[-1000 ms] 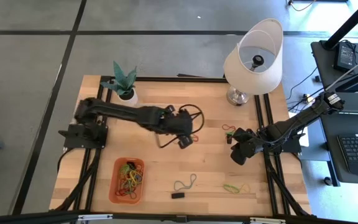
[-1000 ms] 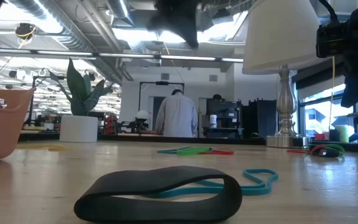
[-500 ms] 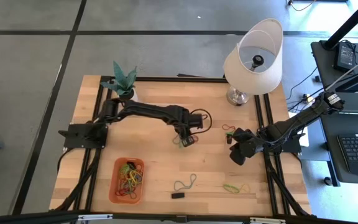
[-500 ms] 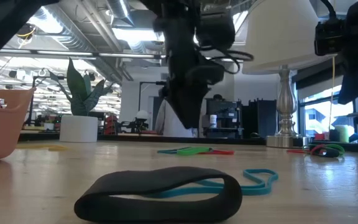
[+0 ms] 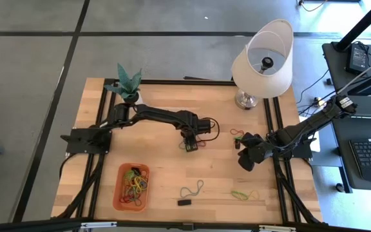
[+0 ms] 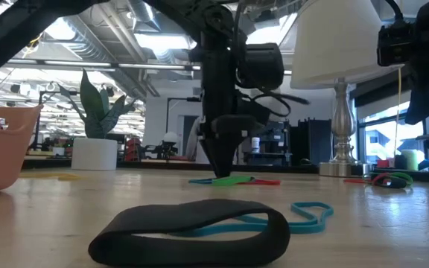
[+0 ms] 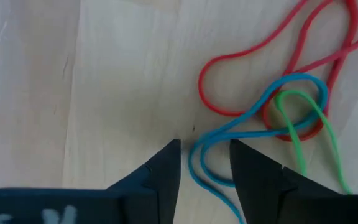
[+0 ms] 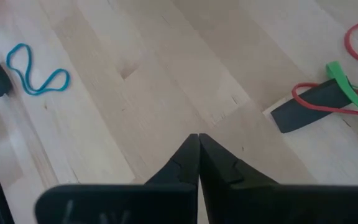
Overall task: Pick and place rubber bands into bin
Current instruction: Put the blue rubber band into the orange bin, then put the black rubber band into the orange bin
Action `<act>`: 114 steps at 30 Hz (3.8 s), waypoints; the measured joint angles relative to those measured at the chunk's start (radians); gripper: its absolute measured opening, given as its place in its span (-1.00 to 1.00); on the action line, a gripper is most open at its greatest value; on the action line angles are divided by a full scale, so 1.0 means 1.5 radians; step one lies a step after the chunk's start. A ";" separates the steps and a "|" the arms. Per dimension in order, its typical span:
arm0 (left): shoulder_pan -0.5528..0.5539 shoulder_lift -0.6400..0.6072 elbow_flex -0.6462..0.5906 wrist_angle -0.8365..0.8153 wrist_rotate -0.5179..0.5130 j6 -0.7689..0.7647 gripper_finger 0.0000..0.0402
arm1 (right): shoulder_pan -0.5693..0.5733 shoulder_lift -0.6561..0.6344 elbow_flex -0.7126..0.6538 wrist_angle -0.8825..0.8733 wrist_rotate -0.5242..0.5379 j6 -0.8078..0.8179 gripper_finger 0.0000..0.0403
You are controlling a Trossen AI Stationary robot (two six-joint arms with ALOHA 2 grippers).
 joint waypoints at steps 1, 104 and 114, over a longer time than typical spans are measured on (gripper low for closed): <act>0.000 0.005 0.001 0.000 0.002 0.002 -0.36 | 0.000 0.000 0.000 0.000 0.000 0.000 -0.96; -0.428 -0.438 -0.395 -0.210 0.094 -0.653 -0.48 | 0.000 0.000 -0.001 0.044 0.034 0.001 -0.96; -0.378 -0.522 -0.278 -0.236 -0.130 -0.555 -0.90 | 0.000 0.000 -0.001 0.043 0.091 -0.019 -0.96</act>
